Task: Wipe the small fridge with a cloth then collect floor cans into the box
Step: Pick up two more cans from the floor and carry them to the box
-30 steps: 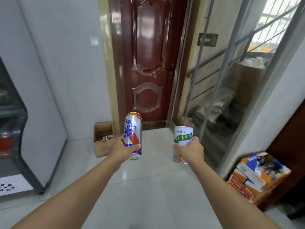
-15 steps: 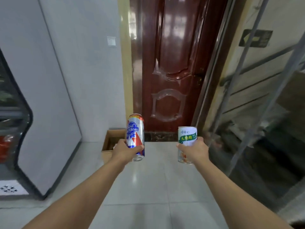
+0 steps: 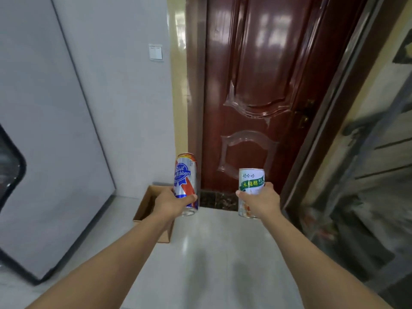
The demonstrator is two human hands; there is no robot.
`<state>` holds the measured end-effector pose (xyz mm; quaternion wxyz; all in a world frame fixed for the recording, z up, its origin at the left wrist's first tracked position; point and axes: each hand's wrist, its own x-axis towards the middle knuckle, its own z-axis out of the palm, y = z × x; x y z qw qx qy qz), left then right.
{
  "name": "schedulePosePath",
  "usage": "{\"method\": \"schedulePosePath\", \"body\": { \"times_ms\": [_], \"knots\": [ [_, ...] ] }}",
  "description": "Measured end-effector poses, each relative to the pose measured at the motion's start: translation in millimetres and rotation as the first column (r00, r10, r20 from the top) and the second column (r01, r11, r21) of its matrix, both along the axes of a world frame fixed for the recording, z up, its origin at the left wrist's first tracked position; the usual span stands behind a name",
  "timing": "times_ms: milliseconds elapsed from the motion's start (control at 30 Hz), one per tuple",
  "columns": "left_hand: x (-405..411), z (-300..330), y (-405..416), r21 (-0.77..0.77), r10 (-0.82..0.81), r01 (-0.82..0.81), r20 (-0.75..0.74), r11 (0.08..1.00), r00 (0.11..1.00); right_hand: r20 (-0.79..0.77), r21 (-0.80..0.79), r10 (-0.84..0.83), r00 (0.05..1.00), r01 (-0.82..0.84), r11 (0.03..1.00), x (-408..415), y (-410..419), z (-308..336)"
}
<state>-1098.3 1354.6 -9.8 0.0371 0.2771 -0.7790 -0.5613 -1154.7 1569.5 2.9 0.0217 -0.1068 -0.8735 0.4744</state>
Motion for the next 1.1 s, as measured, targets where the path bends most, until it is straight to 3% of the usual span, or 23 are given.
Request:
{"method": "schedulePosePath", "body": {
  "times_ms": [300, 567, 933, 1100],
  "knots": [
    [-120.9, -7.3, 13.6, 0.026, 0.283, -0.284, 0.029, 0.958, 0.959, 0.008, -0.009, 0.306, 0.952, -0.306, 0.952, -180.9, -6.6, 6.5],
    [-188.8, -29.1, -28.7, 0.041, 0.479, -0.483, 0.08, 0.874, 0.874, 0.026, 0.02, 0.484, 0.875, -0.484, 0.875, -290.5, -75.3, -12.6],
    [-315.3, -57.4, -119.7, 0.088, 0.582, -0.59, 0.102, 0.802, 0.807, 0.077, 0.054, 0.635, 0.769, -0.639, 0.767, -431.7, -200.0, -39.3],
    [-345.1, -69.6, -153.6, 0.103, 0.669, -0.685, 0.156, 0.721, 0.727, 0.129, -0.009, 0.722, 0.68, -0.727, 0.687, -477.6, -257.4, -61.0]
  ]
}}
